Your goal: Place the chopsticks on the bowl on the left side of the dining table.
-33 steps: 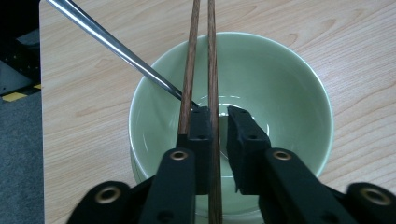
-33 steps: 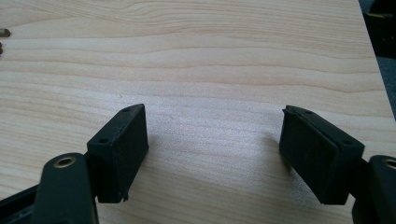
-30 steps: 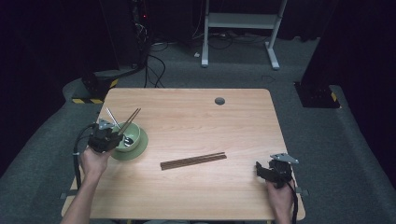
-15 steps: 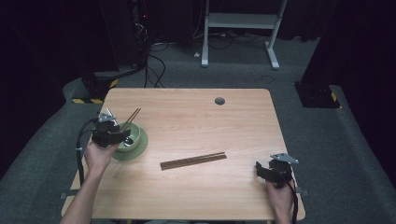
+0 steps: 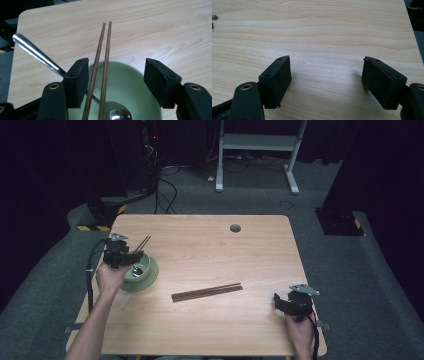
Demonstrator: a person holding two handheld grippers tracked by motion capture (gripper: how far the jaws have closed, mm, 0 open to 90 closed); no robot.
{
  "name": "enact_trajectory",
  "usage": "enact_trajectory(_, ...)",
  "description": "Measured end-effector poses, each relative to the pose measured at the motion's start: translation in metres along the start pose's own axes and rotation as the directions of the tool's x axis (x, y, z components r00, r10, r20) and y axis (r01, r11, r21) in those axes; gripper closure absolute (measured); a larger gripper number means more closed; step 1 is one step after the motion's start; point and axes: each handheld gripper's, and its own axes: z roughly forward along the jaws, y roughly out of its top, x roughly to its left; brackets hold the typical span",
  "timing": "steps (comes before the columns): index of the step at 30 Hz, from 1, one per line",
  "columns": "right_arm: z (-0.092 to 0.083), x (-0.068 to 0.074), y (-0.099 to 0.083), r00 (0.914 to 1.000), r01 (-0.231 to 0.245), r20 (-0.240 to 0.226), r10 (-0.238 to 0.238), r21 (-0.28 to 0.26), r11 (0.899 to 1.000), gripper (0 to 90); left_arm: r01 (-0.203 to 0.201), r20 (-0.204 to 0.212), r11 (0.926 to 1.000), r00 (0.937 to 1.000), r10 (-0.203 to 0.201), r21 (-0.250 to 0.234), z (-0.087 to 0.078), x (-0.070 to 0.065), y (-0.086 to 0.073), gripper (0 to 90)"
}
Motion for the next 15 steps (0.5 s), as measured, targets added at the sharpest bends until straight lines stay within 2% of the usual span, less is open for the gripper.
enact_trajectory(1,0.0,0.0,0.0,1.0,0.0,0.0,0.0,0.0,1.0,23.6,0.011,0.008,0.9999,0.9999,-0.011,-0.008,0.0,0.001,0.001,37.3)
enact_trajectory(3,0.0,0.0,0.0,1.0,0.001,0.0,-0.001,0.0,1.0,23.6,0.035,0.028,0.9994,0.999,-0.035,0.006,0.002,0.004,0.006,36.7)
enact_trajectory(7,0.0,0.0,0.0,1.0,0.001,-0.001,-0.001,0.0,1.0,23.6,0.038,0.028,0.9993,0.9989,-0.038,-0.001,0.005,0.007,0.013,35.5)
enact_trajectory(11,0.0,0.0,0.0,1.0,0.001,-0.001,-0.001,0.0,1.0,23.6,0.047,0.029,0.9986,0.9984,-0.048,0.022,0.011,0.008,0.02,33.0)
enact_trajectory(15,0.0,0.0,0.0,1.0,0.001,-0.001,-0.001,0.0,1.0,23.5,0.076,0.049,0.9964,0.9958,-0.078,0.038,0.02,0.009,0.023,31.6)
